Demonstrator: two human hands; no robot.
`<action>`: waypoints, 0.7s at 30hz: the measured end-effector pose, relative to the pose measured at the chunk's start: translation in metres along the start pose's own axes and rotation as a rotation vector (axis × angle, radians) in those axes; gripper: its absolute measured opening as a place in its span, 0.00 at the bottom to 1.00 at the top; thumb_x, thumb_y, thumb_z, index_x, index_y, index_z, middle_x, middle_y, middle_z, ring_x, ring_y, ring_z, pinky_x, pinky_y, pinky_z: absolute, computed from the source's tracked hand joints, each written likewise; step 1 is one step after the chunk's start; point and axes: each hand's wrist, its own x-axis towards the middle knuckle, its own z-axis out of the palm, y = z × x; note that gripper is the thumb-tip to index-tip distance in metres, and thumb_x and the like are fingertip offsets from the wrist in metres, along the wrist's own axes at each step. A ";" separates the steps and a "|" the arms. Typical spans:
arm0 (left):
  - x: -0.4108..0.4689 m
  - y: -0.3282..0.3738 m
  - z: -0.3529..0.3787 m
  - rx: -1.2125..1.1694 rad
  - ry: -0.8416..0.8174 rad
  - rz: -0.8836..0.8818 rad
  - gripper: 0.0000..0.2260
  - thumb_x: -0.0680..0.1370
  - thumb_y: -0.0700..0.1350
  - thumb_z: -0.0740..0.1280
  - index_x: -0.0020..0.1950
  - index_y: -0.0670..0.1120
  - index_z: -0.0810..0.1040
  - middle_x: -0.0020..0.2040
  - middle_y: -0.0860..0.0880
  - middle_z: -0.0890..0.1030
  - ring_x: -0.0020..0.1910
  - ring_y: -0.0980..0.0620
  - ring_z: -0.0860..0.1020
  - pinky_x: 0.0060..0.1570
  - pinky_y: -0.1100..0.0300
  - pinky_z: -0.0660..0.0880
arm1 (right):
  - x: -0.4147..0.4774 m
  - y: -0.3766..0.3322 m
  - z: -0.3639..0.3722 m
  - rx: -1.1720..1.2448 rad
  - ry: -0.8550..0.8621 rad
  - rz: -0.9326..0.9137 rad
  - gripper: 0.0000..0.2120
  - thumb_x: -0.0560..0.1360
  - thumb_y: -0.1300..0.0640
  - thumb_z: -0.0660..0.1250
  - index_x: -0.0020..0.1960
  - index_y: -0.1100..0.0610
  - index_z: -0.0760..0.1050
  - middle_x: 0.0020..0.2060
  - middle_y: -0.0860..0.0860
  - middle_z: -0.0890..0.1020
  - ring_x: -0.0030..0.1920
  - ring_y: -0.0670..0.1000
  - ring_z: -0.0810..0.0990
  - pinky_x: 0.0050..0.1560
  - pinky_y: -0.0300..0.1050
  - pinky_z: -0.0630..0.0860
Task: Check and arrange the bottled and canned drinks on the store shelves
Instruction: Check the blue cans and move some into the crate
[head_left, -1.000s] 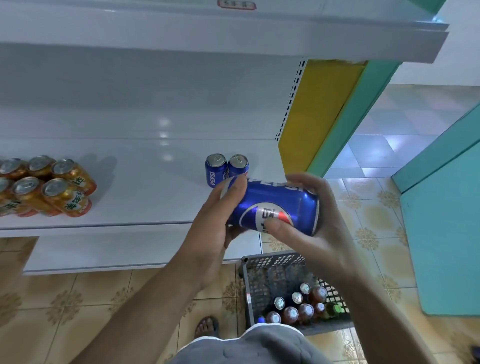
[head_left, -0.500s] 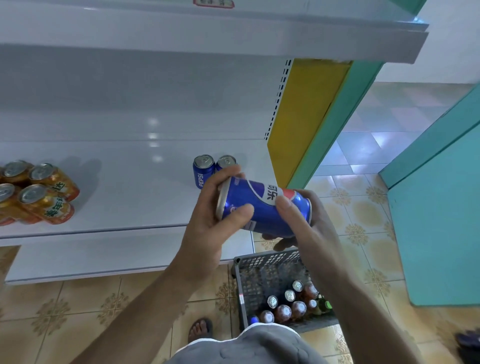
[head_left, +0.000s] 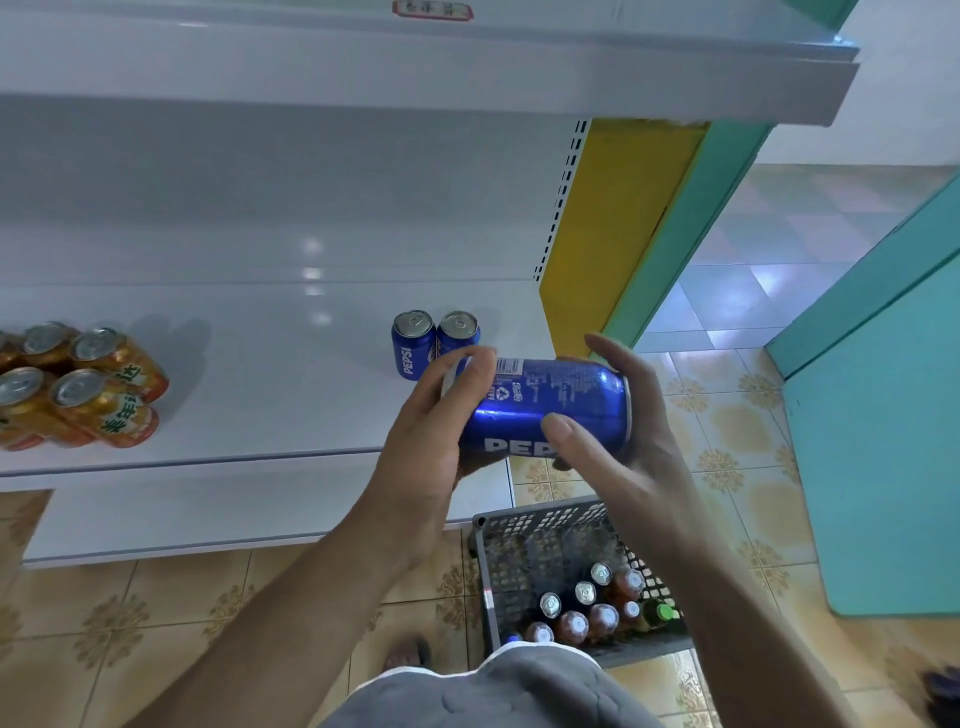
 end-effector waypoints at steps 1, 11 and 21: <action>0.000 0.000 0.000 -0.003 0.009 -0.027 0.26 0.70 0.57 0.68 0.66 0.50 0.76 0.59 0.48 0.83 0.54 0.50 0.84 0.51 0.56 0.81 | 0.000 0.000 0.001 -0.003 0.015 -0.007 0.25 0.72 0.50 0.71 0.66 0.44 0.68 0.51 0.41 0.82 0.47 0.44 0.84 0.42 0.35 0.80; -0.004 -0.002 -0.001 -0.055 0.028 -0.007 0.25 0.71 0.54 0.74 0.65 0.47 0.76 0.58 0.45 0.83 0.53 0.50 0.83 0.51 0.58 0.81 | 0.001 -0.002 0.004 0.136 0.062 0.102 0.27 0.68 0.49 0.72 0.66 0.49 0.70 0.48 0.53 0.84 0.35 0.51 0.84 0.36 0.40 0.80; -0.013 -0.007 -0.006 0.530 -0.242 0.481 0.32 0.72 0.41 0.76 0.73 0.52 0.67 0.71 0.59 0.73 0.73 0.53 0.69 0.69 0.61 0.69 | 0.011 0.016 0.015 0.746 -0.016 0.735 0.24 0.75 0.36 0.64 0.39 0.56 0.82 0.31 0.51 0.74 0.20 0.44 0.66 0.20 0.32 0.65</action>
